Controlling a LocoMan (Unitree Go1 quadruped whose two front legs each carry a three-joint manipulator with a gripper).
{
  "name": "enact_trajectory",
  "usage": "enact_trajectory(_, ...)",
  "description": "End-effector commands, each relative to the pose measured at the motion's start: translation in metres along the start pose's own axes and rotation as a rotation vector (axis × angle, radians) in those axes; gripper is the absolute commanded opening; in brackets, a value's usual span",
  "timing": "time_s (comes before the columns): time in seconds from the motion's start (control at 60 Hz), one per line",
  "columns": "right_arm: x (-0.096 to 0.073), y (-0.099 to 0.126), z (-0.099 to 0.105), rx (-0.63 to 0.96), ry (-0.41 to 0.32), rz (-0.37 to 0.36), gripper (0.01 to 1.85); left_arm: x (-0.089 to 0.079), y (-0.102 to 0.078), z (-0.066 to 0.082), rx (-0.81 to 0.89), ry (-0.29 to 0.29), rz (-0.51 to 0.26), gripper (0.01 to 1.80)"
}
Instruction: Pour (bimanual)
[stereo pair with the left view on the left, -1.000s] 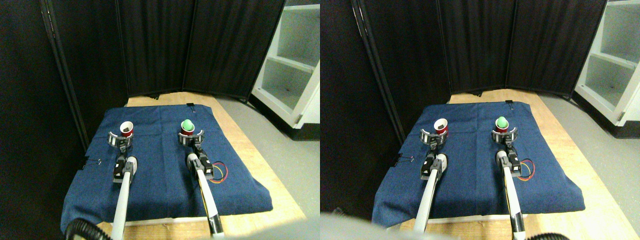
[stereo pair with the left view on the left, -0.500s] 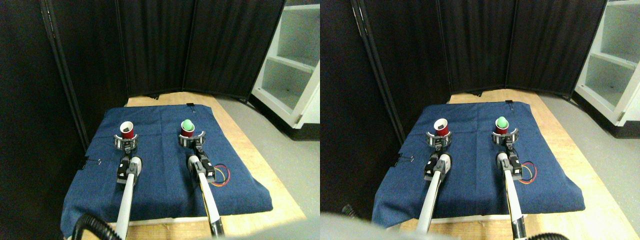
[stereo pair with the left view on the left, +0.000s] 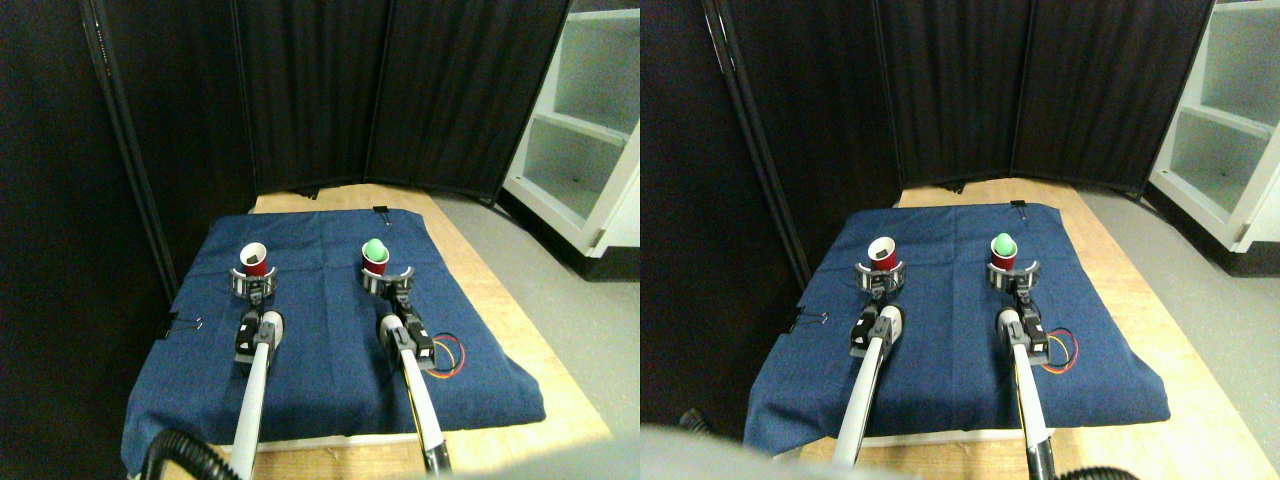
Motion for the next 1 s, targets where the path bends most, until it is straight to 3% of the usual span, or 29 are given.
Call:
enact_trajectory(0.017,0.006,0.003,-0.004,0.033,0.004,0.000,1.13,0.005,-0.006,0.002,-0.015,-0.005,-0.039,0.95)
enact_trajectory(0.317,0.020,-0.003,-0.005,0.029,-0.012,-0.009,1.13,0.012,-0.002,0.005,0.006,-0.009,-0.029,0.98)
enact_trajectory(1.0,0.021,-0.006,-0.010,0.066,-0.010,-0.038,1.06,0.031,0.004,-0.005,0.013,-0.028,-0.007,0.98)
